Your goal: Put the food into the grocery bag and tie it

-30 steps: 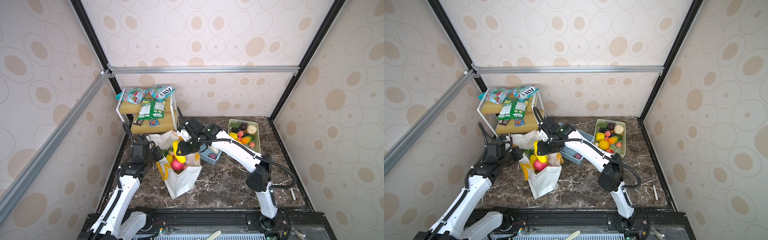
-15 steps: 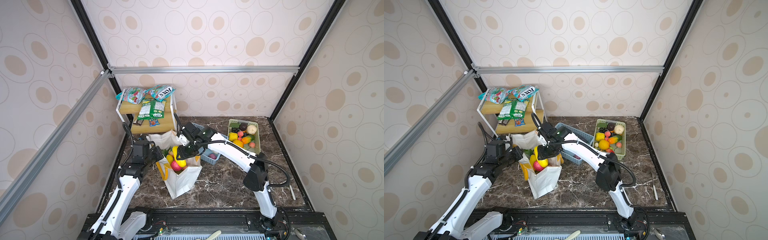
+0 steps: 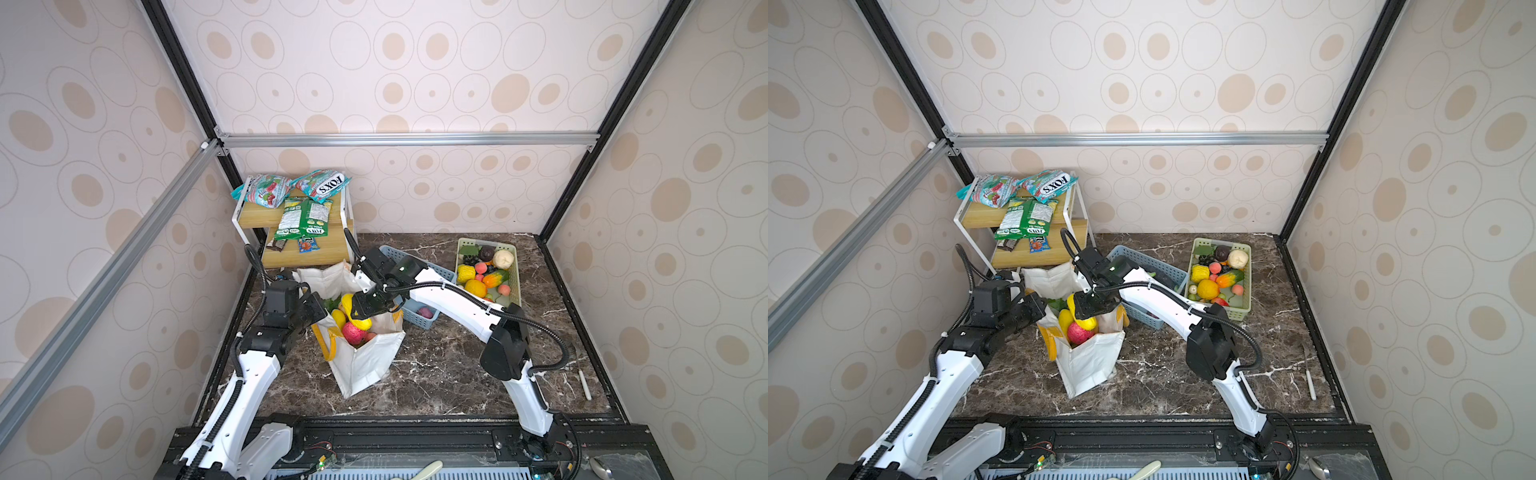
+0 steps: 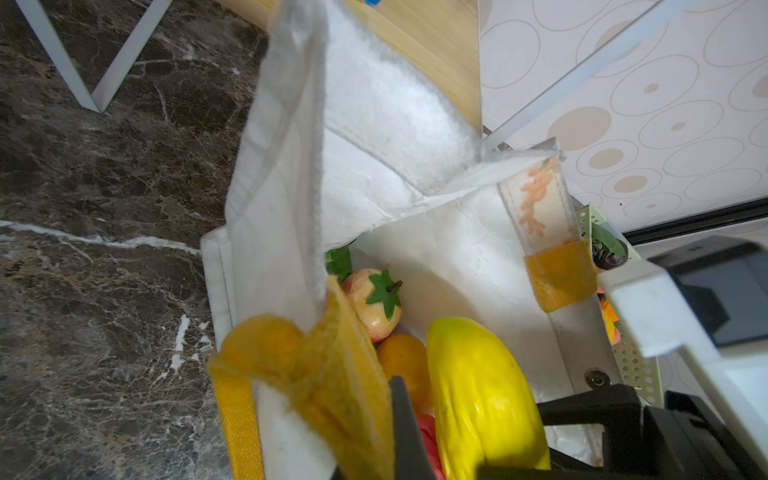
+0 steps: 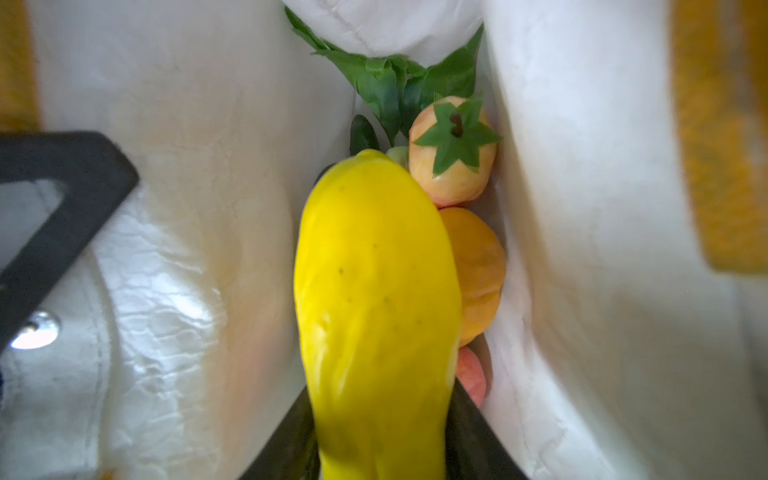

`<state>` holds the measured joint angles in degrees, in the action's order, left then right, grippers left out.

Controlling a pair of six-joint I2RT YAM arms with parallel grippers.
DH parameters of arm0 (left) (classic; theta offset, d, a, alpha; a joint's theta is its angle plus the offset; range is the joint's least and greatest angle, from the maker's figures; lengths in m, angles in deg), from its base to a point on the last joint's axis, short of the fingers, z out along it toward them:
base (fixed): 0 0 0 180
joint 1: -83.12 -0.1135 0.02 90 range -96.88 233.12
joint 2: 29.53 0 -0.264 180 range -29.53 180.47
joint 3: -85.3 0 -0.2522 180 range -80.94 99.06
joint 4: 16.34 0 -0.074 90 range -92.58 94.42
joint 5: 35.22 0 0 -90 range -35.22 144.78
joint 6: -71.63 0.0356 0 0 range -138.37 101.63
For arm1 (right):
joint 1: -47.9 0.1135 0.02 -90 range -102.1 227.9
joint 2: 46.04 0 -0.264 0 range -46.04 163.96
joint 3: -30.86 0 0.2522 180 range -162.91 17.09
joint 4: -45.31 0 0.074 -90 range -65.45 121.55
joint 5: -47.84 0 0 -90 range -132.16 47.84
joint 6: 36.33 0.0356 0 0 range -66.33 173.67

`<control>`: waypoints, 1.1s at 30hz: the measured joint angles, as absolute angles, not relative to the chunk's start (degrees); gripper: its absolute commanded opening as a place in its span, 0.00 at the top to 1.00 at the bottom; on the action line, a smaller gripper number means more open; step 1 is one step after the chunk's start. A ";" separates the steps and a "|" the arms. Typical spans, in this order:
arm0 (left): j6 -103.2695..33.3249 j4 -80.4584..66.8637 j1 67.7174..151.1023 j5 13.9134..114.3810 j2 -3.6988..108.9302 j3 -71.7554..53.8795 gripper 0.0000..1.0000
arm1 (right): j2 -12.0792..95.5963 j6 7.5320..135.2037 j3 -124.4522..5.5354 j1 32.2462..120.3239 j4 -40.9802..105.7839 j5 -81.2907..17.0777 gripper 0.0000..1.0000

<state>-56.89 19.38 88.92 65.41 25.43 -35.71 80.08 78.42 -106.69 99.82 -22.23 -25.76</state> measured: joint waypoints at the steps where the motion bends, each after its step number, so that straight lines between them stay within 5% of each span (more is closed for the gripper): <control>1: -56.89 19.38 88.92 65.41 25.43 -35.71 1.00 | 80.35 78.42 -106.71 99.82 -22.05 -25.80 0.54; 22: -56.89 19.36 88.90 65.26 24.49 -36.32 1.00 | 84.65 77.20 -107.15 100.35 -28.00 -28.12 0.30; 33: -55.53 19.36 88.55 64.58 24.49 -37.06 1.00 | 67.12 76.76 -103.46 96.24 -29.75 -30.13 0.27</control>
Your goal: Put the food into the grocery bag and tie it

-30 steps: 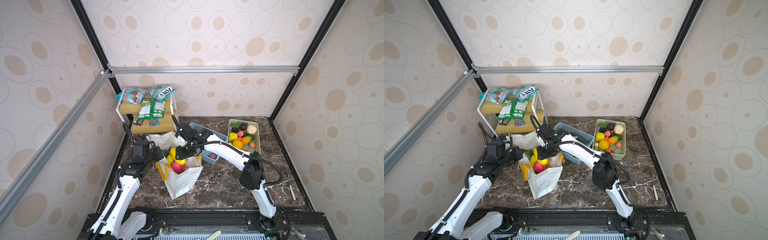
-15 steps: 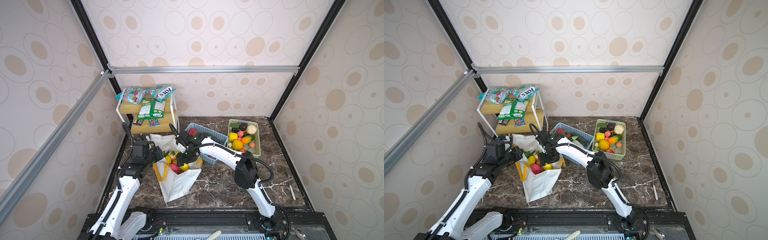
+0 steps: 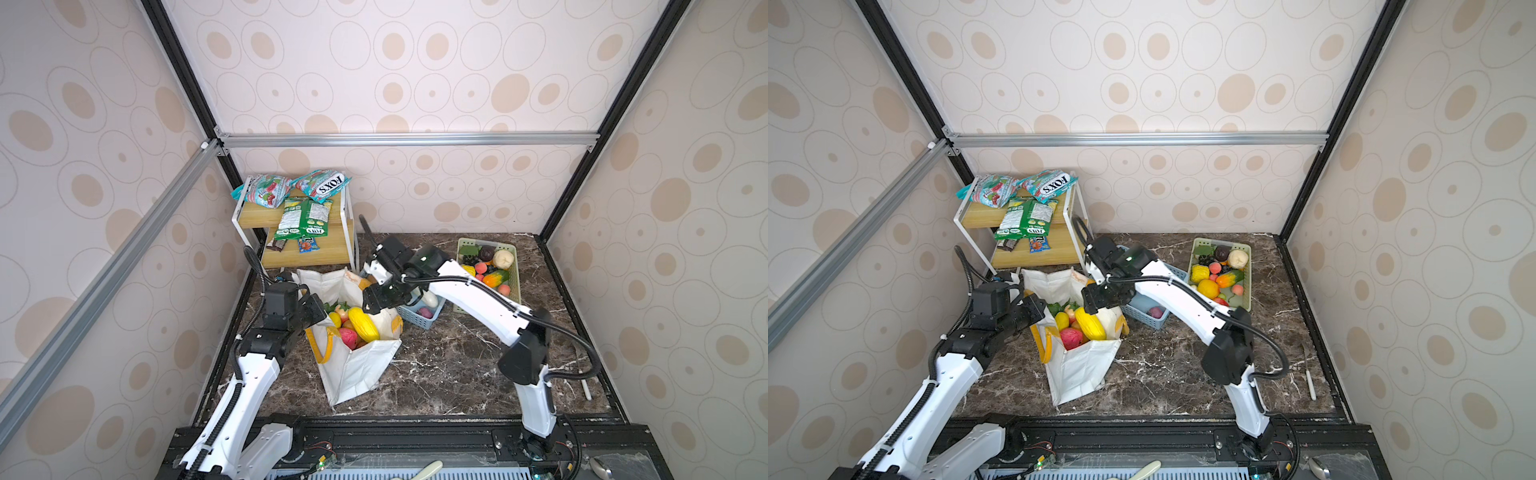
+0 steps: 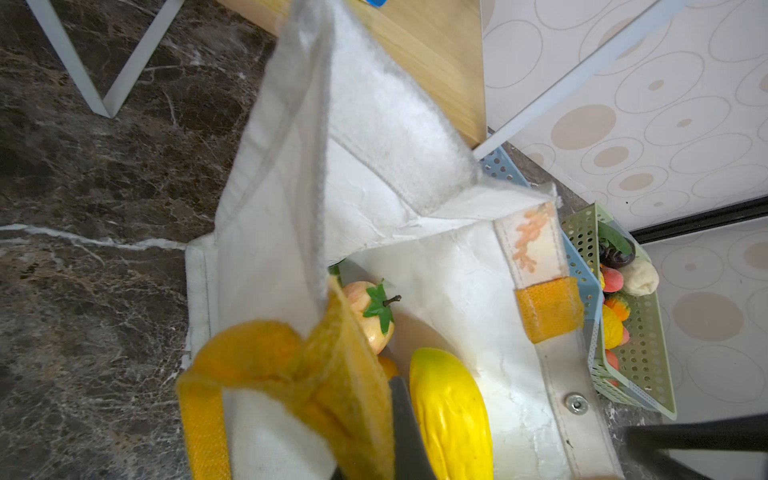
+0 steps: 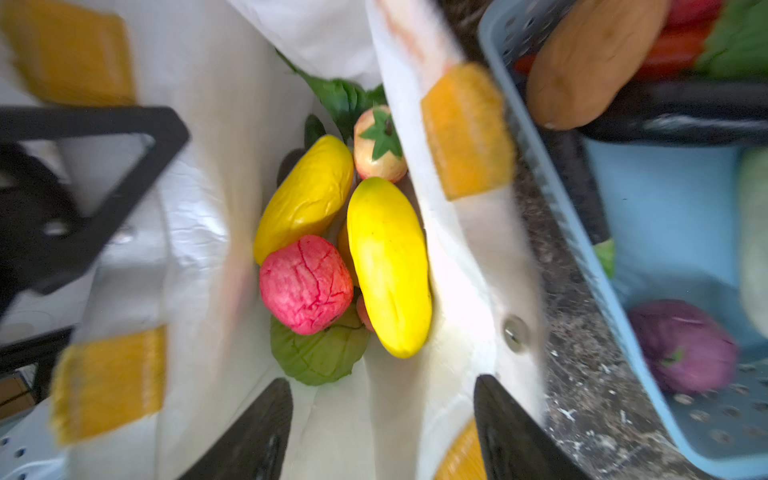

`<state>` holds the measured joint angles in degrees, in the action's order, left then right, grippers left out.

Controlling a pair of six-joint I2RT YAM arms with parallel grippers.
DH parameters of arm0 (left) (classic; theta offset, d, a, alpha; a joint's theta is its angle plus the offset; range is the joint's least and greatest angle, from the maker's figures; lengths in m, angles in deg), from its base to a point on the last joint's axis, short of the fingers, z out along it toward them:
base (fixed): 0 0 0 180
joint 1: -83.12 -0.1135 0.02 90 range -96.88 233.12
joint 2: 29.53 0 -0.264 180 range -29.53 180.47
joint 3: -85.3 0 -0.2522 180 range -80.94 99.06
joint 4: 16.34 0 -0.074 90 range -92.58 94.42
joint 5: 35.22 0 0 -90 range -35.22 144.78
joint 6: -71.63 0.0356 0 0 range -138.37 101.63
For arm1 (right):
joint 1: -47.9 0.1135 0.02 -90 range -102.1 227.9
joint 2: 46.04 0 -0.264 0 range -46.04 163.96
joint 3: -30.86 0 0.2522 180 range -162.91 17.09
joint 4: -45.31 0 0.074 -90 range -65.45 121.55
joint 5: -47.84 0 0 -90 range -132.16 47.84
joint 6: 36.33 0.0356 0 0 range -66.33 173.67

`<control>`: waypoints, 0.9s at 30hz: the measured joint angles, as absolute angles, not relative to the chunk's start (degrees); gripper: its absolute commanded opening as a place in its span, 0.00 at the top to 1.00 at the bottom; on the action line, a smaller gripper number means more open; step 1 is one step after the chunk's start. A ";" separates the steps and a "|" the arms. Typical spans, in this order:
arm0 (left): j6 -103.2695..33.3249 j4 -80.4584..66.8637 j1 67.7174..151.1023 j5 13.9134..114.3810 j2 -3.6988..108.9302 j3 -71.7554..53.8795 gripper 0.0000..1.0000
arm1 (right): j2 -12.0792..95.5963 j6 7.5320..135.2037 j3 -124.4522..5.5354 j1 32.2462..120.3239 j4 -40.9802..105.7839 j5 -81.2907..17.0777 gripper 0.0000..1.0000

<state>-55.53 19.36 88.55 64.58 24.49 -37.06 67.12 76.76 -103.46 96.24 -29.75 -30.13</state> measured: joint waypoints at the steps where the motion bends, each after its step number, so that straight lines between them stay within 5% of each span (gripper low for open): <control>1: -55.36 19.40 88.46 64.16 24.47 -37.28 1.00 | 64.48 76.93 -101.45 95.30 -29.46 -30.45 0.27; 8: -54.92 20.73 86.72 61.91 23.66 -39.22 1.00 | 52.70 82.12 -80.49 88.63 -21.55 -29.97 0.27; 27: -53.33 18.88 82.06 61.10 22.94 -44.49 1.00 | 61.50 106.88 -60.60 87.95 9.27 -15.59 0.39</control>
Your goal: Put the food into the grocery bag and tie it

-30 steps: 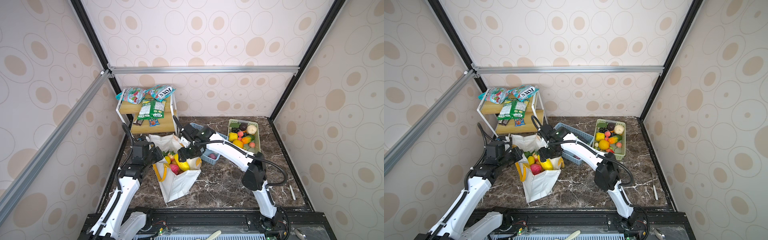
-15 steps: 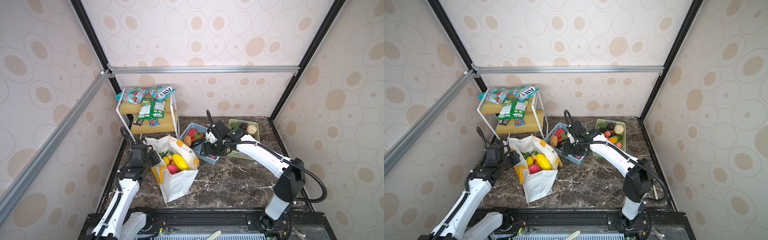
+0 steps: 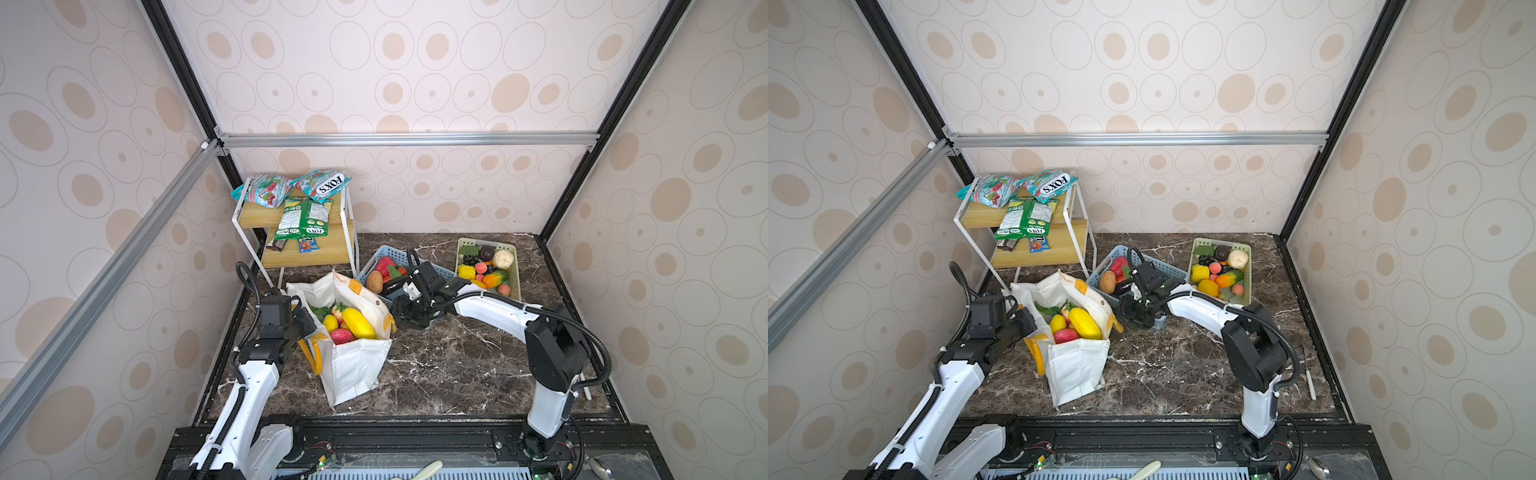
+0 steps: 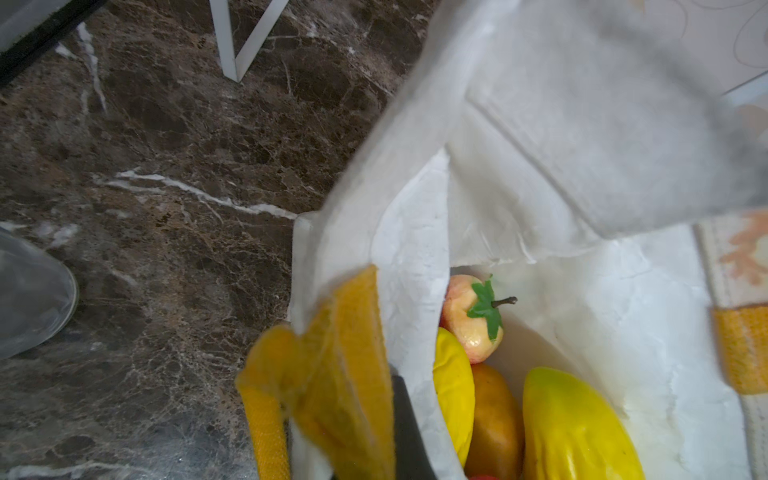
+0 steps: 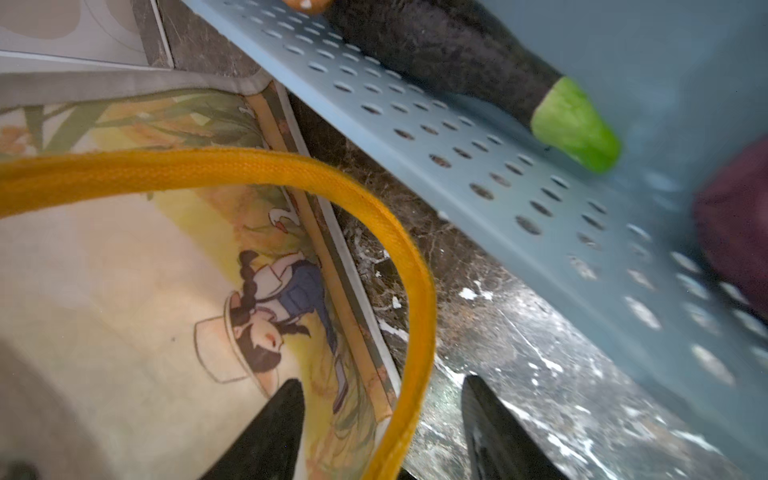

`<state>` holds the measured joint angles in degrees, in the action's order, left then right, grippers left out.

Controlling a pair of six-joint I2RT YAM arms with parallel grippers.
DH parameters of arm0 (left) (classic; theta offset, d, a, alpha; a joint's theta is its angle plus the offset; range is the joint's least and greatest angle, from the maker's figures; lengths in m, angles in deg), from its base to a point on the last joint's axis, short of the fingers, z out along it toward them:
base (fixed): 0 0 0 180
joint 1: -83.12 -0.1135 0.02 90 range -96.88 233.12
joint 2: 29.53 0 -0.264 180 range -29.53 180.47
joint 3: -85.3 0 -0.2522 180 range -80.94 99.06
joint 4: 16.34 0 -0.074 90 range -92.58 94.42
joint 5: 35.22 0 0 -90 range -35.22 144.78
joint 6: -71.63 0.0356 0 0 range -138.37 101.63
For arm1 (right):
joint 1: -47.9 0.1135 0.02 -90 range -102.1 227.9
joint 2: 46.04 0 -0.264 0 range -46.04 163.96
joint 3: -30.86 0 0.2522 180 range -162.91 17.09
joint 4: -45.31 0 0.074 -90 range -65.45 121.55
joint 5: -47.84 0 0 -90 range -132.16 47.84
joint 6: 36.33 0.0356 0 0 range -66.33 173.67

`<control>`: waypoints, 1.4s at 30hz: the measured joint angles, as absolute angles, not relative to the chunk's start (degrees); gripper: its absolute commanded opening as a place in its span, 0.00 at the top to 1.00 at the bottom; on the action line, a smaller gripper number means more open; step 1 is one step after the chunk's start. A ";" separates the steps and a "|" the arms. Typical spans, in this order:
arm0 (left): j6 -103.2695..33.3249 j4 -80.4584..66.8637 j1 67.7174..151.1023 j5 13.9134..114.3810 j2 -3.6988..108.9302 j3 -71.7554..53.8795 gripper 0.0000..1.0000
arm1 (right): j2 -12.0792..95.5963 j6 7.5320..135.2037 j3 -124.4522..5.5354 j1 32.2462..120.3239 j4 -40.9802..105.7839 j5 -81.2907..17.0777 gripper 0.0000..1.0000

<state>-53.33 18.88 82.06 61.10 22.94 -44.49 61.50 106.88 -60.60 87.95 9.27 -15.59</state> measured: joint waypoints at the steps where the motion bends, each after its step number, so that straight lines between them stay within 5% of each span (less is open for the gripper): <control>1: -53.33 18.83 81.93 61.26 22.83 -44.58 1.00 | 61.99 108.15 -59.53 87.95 11.15 -15.07 0.40; 9: -53.28 16.91 81.56 62.87 21.83 -46.09 1.00 | 64.04 116.54 -52.53 88.26 21.46 -13.62 0.52; 16: -53.28 16.19 81.51 64.27 21.80 -46.11 1.00 | 64.67 122.73 -49.76 89.33 30.95 -13.28 0.50; 34: -53.26 15.88 81.49 65.17 21.80 -46.22 1.00 | 62.36 131.88 -47.22 89.18 38.01 -12.47 1.00; 42: -53.26 14.31 81.40 69.50 22.11 -46.22 1.00 | 52.39 127.91 -47.07 85.83 30.14 -14.85 1.00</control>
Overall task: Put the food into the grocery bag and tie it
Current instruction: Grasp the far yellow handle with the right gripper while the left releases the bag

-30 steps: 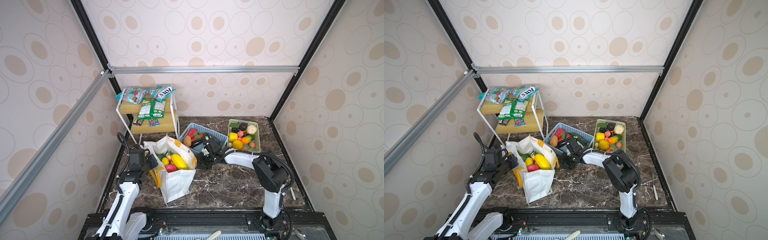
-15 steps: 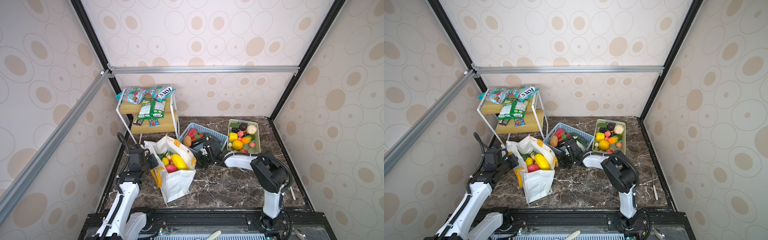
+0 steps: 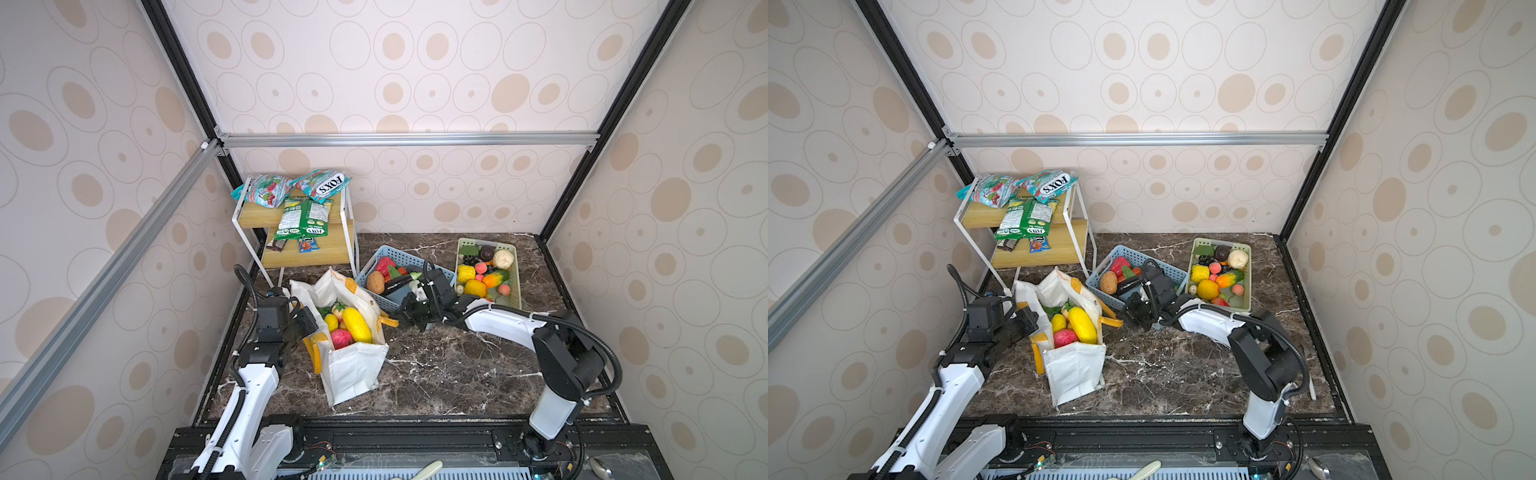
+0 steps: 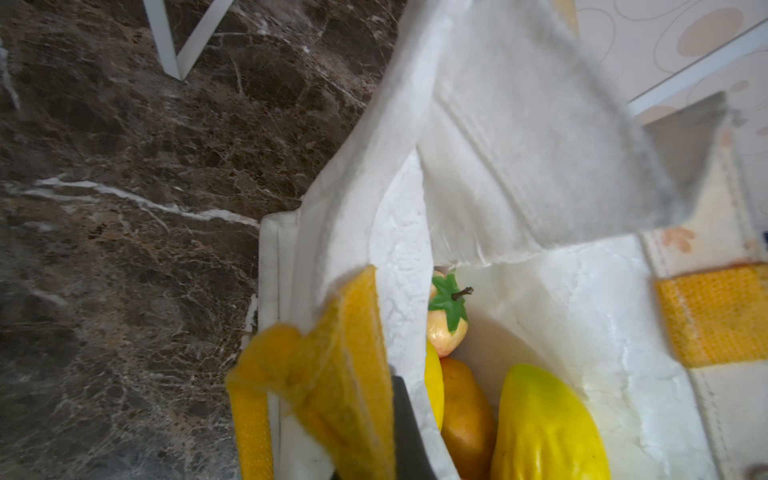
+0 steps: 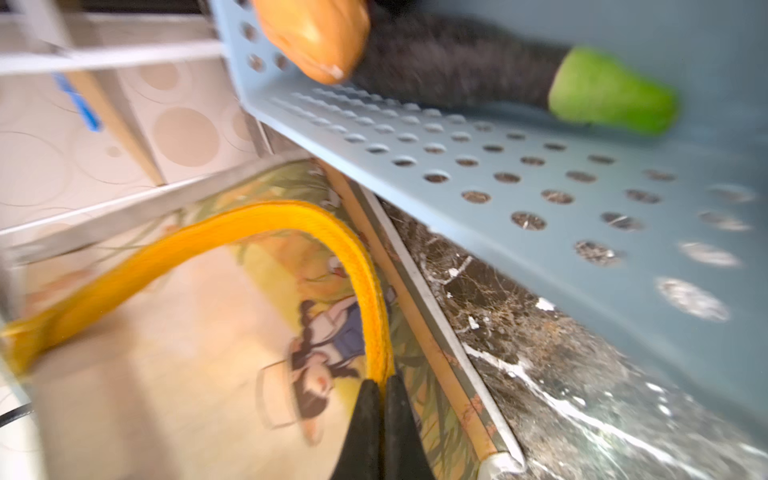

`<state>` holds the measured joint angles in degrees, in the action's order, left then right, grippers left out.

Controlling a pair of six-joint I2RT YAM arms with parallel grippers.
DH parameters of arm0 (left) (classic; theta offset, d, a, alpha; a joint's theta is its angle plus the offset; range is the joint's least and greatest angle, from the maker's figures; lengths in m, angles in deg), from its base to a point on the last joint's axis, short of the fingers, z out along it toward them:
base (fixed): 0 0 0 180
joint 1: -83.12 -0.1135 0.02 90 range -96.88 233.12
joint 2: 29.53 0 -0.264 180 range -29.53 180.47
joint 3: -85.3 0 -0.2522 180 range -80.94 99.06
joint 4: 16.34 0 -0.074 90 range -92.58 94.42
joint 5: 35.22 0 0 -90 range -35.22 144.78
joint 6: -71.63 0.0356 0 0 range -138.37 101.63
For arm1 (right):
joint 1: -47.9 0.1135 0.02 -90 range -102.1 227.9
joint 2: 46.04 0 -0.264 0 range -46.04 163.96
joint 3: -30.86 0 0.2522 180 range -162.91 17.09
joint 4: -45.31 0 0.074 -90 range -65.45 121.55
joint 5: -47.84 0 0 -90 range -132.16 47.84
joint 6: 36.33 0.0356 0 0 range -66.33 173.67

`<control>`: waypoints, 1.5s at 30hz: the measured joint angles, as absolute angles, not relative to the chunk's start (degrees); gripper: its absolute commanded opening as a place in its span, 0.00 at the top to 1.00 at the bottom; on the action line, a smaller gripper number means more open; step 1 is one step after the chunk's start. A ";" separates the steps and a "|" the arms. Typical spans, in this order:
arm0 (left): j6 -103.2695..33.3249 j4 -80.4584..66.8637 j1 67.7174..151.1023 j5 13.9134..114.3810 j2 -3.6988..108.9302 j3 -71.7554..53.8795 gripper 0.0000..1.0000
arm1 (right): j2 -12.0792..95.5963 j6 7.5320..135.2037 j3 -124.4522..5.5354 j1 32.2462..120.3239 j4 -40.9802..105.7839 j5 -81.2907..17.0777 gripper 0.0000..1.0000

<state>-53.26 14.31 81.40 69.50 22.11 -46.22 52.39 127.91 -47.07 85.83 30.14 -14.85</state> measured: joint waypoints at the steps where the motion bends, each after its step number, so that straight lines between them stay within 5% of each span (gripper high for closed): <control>1: -53.24 13.94 81.38 70.44 22.28 -46.22 1.00 | 51.08 127.36 -47.07 85.11 29.22 -15.11 1.00; 4: -52.74 12.86 81.34 73.80 23.25 -46.15 0.92 | 48.19 125.37 -47.13 83.02 26.54 -15.59 1.00; 9: -50.38 13.72 81.36 78.55 25.24 -44.21 0.61 | 46.14 120.17 -50.19 81.64 19.24 -17.25 1.00; 12: -48.15 16.95 81.36 80.25 26.20 -40.84 0.31 | 45.51 116.63 -54.06 81.64 14.95 -19.09 1.00; 16: -45.15 23.03 81.34 80.40 26.94 -35.53 0.14 | 44.28 112.04 -59.87 81.64 10.10 -22.04 1.00; 27: -43.32 32.34 78.30 82.61 24.30 -30.96 0.14 | 43.84 104.87 -65.30 81.64 3.45 -24.88 1.00; 36: -50.35 32.43 72.53 66.96 18.39 -30.53 0.20 | 44.00 101.07 -68.57 81.55 -0.46 -25.32 1.00; 45: -57.50 30.35 70.87 61.34 19.12 -40.67 0.40 | 44.59 97.63 -71.35 80.20 -2.93 -23.94 1.00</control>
<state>-57.50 30.35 70.87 61.34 19.12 -40.67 44.59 97.63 -71.35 80.20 -2.93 -23.94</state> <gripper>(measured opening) 0.650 0.049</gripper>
